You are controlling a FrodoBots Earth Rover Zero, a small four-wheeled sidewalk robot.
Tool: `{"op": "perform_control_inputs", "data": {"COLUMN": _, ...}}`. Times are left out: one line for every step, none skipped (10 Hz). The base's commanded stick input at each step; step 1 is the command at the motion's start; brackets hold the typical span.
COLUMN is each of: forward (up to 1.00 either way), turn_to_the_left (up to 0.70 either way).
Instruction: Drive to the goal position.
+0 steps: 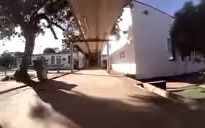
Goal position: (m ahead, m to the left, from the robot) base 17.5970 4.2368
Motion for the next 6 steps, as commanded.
{"op": "perform_control_inputs", "data": {"forward": 0.70, "turn_to_the_left": 0.00}}
{"op": "perform_control_inputs", "data": {"forward": 0.70, "turn_to_the_left": 0.00}}
{"op": "perform_control_inputs", "data": {"forward": 0.70, "turn_to_the_left": 0.00}}
{"op": "perform_control_inputs", "data": {"forward": 0.70, "turn_to_the_left": 0.00}}
{"op": "perform_control_inputs", "data": {"forward": 0.70, "turn_to_the_left": 0.00}}
{"op": "perform_control_inputs", "data": {"forward": 0.70, "turn_to_the_left": 0.00}}
